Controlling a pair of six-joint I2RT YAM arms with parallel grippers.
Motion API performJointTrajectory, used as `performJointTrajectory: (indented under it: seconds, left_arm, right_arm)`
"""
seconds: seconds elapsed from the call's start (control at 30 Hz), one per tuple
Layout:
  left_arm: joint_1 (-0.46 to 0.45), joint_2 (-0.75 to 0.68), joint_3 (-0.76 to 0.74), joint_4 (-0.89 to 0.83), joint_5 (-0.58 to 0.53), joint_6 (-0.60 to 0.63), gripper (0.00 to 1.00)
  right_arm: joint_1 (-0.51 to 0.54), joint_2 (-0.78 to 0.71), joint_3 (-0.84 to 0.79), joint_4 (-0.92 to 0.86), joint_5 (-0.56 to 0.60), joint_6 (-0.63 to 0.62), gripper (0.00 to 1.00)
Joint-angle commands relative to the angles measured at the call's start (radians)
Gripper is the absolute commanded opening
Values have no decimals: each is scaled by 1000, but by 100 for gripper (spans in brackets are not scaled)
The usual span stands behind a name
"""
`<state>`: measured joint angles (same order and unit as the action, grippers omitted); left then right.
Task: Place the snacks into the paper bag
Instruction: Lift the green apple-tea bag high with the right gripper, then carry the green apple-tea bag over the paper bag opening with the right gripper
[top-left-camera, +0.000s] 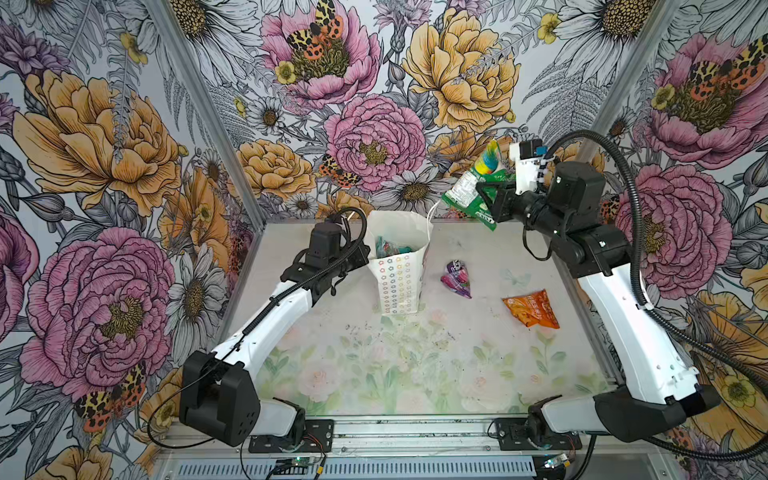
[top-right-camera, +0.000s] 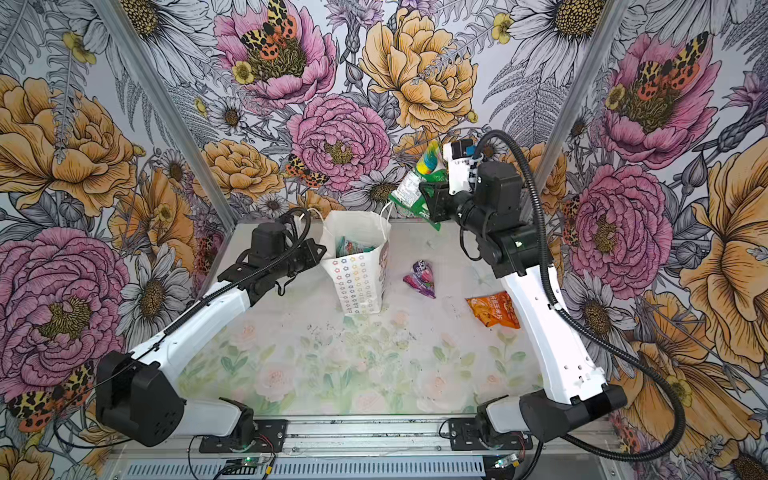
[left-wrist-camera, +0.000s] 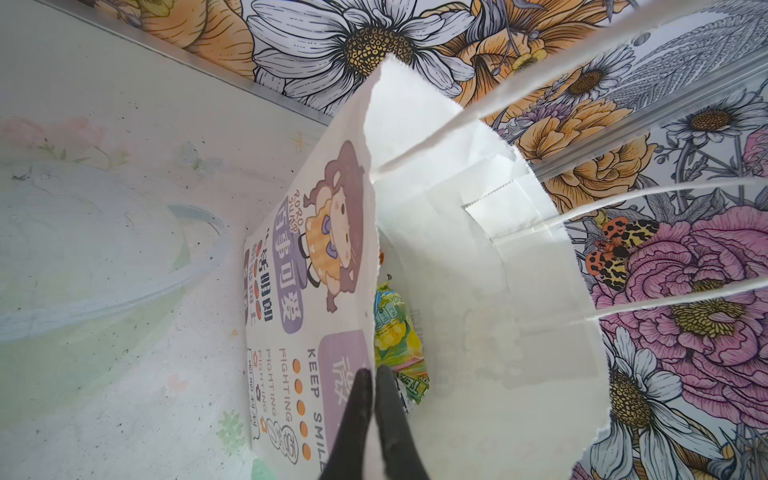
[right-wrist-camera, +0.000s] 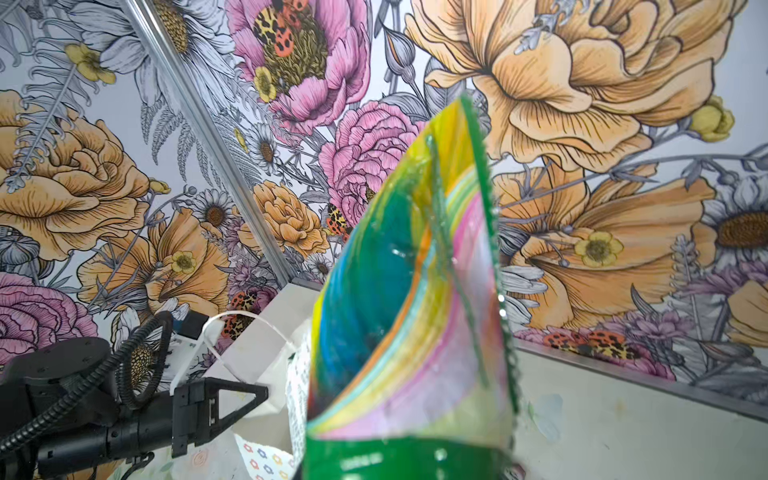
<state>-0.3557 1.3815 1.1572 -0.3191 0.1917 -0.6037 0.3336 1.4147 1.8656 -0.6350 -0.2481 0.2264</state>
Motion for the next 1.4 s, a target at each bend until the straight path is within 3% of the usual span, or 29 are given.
performJointTrajectory:
  seconds: [0.0,0.23,0.43,0.7,1.37]
  left_arm:
    - [0,-42,-8,18,-34,1,0]
    - [-2,-44,-14,21,-31,1,0]
    - [0,-50,-22,23,-29,2,0]
    - [4,-56,-30,25,-28,4,0]
    - [11,-59,-38,30,-21,4,0]
  right_arm:
    - [55,56,79,84,-22,-61,9]
    - [181,187,188,103,-15,-169,3]
    - [226,310,272,101,-53,-182,0]
    - [240,419,296,100,-84,-194,0]
    - [233,533,254,100,-137,-319,0]
